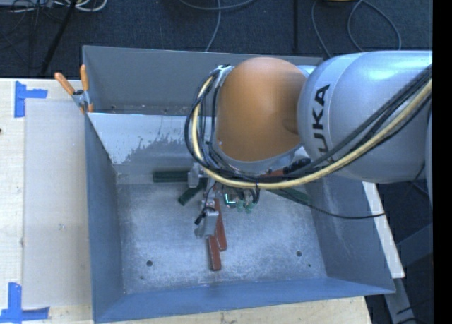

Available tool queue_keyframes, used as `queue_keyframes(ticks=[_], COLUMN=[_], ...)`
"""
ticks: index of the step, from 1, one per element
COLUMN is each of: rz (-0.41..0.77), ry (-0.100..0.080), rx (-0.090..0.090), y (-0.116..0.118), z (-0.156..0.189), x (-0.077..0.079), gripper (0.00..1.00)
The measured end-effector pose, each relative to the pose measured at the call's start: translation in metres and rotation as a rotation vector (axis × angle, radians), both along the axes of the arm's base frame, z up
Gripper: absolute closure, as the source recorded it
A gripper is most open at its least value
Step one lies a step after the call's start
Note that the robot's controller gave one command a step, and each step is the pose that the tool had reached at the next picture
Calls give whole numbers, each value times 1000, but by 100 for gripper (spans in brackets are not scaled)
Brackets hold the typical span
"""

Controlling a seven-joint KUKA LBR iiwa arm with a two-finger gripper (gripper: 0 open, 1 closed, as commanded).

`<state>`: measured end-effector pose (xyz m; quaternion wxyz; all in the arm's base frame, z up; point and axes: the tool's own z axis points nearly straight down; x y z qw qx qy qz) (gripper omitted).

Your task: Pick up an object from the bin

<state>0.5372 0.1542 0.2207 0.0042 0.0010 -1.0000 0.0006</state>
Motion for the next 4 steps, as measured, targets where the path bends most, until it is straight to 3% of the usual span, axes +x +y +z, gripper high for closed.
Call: queue_keyframes(ticks=[1,2,3,4], rz=[144,377,375,374], ry=[-2,-8,-9,-9], rx=[-1,0,4,5], y=[-47,-140,-137,-136], z=[-130,-152,-151,-151], x=[42,61,61,61], gripper=[0,0,100,0])
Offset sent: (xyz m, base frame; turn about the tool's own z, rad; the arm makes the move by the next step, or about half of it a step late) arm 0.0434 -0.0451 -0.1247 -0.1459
